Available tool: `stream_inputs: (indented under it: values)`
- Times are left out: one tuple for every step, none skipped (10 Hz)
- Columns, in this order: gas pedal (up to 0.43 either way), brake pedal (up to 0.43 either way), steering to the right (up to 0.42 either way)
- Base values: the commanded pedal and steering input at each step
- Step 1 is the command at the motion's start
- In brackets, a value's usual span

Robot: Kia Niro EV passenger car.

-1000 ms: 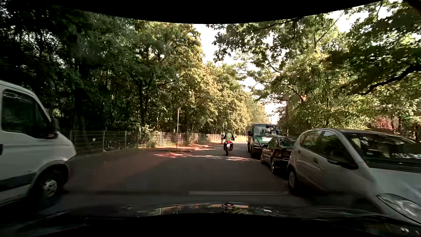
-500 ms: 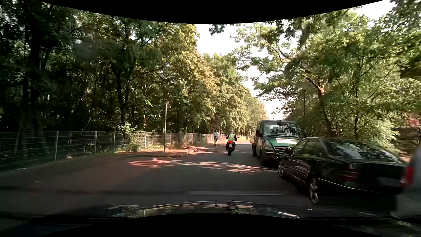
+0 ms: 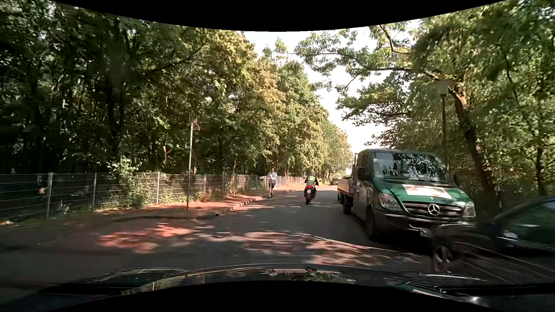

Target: Follow the waypoints while adhering to traffic rules and regulations

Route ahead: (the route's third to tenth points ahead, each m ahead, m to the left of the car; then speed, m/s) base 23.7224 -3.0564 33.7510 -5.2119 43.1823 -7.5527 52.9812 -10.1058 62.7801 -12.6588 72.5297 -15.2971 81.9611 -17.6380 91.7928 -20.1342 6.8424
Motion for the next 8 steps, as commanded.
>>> stream_inputs:
  values:
    - [0.169, 0.000, 0.020]
    - [0.169, 0.000, 0.024]
    - [0.177, 0.000, 0.030]
    - [0.177, 0.000, 0.034]
    - [0.177, 0.000, 0.038]
    - [0.177, 0.000, 0.041]
    - [0.177, 0.000, 0.040]
    - [0.177, 0.000, 0.040]
